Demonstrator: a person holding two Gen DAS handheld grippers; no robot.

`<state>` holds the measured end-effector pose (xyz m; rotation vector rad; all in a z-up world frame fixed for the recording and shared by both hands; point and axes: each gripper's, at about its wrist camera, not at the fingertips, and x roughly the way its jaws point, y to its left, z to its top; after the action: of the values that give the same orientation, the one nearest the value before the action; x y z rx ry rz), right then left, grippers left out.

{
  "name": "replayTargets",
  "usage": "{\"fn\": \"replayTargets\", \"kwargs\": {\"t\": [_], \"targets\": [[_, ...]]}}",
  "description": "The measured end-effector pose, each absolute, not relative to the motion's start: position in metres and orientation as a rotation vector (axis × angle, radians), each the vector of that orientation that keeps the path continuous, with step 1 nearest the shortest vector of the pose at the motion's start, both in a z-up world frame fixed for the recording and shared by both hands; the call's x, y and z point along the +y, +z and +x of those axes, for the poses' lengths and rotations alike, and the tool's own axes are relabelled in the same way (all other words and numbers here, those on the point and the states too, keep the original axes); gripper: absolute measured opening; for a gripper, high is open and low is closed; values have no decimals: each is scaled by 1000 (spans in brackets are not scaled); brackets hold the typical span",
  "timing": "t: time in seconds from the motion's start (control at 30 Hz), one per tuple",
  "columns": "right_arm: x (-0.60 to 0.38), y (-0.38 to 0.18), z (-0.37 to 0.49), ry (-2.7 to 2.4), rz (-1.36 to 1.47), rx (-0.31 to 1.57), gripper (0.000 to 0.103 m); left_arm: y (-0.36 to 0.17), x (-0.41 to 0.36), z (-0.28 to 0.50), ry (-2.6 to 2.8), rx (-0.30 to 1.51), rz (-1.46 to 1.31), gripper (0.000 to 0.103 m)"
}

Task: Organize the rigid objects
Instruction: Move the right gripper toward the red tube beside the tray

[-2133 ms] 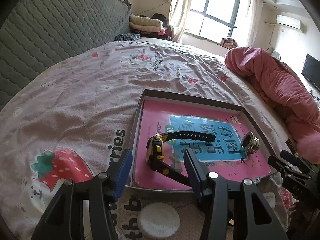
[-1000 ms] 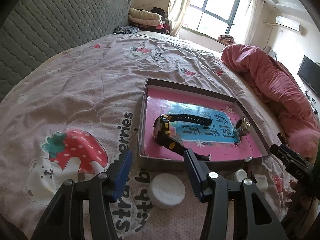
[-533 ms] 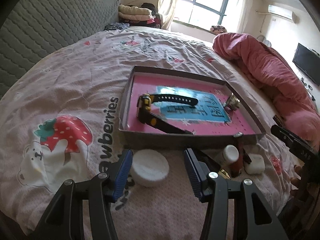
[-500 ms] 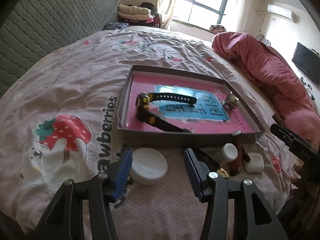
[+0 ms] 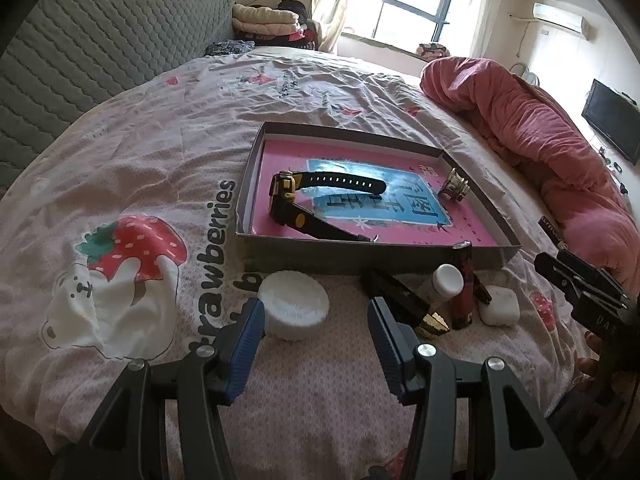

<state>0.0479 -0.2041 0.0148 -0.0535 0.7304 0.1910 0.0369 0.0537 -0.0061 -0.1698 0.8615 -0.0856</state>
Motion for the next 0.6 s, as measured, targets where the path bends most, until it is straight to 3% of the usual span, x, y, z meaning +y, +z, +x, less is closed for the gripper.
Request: {"fn": "replayTargets", "kwargs": {"t": [0.6], "targets": [[-195,20,25,227,-45,736,75,2,45,21,-104,857,-126,53]]}}
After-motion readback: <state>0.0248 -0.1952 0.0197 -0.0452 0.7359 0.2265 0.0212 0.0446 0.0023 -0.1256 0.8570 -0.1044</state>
